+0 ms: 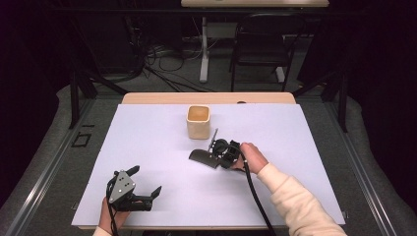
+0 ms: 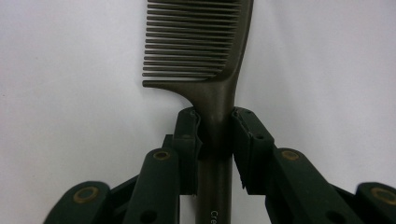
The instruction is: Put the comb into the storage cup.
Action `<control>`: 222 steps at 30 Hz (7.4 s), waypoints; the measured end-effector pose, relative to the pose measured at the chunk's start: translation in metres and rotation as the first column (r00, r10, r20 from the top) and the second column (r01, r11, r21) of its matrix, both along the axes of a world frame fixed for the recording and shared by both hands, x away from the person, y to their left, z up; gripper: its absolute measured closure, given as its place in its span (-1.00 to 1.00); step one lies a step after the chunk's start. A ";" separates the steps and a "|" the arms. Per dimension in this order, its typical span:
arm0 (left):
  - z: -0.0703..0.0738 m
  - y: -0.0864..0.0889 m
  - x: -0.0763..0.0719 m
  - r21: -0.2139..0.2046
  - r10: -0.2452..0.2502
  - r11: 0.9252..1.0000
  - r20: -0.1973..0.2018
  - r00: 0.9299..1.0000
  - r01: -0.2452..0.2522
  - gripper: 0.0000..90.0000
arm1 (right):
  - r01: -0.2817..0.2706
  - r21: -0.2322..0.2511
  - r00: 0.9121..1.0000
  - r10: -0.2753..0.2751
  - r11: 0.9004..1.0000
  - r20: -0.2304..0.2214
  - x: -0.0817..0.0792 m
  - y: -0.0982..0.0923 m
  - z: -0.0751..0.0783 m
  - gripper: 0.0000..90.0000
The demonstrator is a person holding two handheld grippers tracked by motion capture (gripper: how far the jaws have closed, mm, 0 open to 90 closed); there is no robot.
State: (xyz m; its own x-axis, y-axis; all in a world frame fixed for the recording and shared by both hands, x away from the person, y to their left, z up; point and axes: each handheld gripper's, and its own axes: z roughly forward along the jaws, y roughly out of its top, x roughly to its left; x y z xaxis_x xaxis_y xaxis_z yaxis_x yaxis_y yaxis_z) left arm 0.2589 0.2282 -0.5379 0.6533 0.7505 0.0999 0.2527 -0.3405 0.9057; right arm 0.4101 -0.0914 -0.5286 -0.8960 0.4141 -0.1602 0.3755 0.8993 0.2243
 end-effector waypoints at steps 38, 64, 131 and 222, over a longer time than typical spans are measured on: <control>0.000 0.001 0.000 -0.003 0.015 1.000 0.004 1.000 -0.015 -0.99 | 0.089 0.290 0.994 -0.102 0.953 0.030 -0.011 -0.047 0.023 0.60; 0.000 0.001 0.000 -0.008 0.011 1.000 0.007 1.000 -0.011 -0.99 | 0.112 0.376 0.987 -0.147 0.920 0.063 -0.010 -0.061 0.033 0.60; 0.001 0.001 0.000 -0.018 0.021 1.000 0.016 1.000 -0.021 -0.99 | 0.105 0.424 0.976 -0.175 0.900 0.130 -0.002 -0.066 0.060 0.61; 0.000 0.000 0.000 -0.017 0.021 1.000 0.019 1.000 -0.021 -0.99 | 0.103 0.472 0.950 -0.227 0.875 0.213 0.056 -0.029 0.100 0.61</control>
